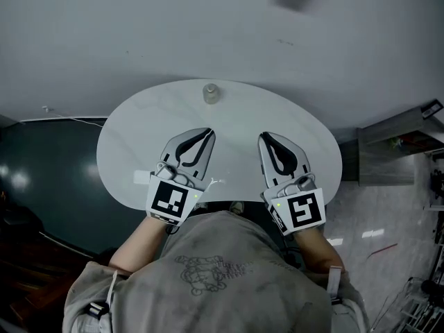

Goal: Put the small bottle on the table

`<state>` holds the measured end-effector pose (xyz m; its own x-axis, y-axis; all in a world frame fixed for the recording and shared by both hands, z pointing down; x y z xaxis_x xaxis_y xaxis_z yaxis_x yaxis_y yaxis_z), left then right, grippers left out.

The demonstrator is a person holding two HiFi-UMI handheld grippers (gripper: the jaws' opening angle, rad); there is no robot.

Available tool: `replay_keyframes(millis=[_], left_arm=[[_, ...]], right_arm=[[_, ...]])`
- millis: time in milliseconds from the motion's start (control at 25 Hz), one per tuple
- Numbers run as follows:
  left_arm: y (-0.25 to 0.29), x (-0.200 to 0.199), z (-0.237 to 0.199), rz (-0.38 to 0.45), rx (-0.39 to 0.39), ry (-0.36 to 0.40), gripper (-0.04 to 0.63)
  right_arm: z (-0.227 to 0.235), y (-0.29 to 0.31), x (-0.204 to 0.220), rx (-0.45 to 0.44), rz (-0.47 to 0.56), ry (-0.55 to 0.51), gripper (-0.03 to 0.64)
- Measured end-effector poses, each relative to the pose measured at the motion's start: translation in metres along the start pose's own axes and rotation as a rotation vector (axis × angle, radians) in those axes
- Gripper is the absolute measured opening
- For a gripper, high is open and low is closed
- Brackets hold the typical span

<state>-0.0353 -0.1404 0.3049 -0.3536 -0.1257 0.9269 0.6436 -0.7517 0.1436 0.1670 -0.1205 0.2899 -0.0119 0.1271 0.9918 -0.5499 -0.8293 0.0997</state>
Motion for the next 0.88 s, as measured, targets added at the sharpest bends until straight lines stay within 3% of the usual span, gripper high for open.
replay_keyframes(millis=[360,880], left_arm=[[0.004,0.007,0.007,-0.010,-0.031,-0.024,0.023],[0.001,0.001,0.009,-0.015,-0.003,-0.004,0.023]], right_arm=[[0.009,-0.005,0.017,0.014,-0.068,0.096,0.031],[-0.003,-0.010,0.010,0.005,-0.047,0.087,0.030]])
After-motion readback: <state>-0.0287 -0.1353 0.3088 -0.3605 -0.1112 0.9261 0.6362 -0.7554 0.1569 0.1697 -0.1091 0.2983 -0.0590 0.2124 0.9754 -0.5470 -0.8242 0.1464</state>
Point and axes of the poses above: the fingertips, and each gripper's own axes: y forward along the fingers, z to its right, x out of its underside, the point moved 9 cm from there along -y, backward along the fingers, and after that the axes turned 11 degrees about y, right-handed, at the moved point
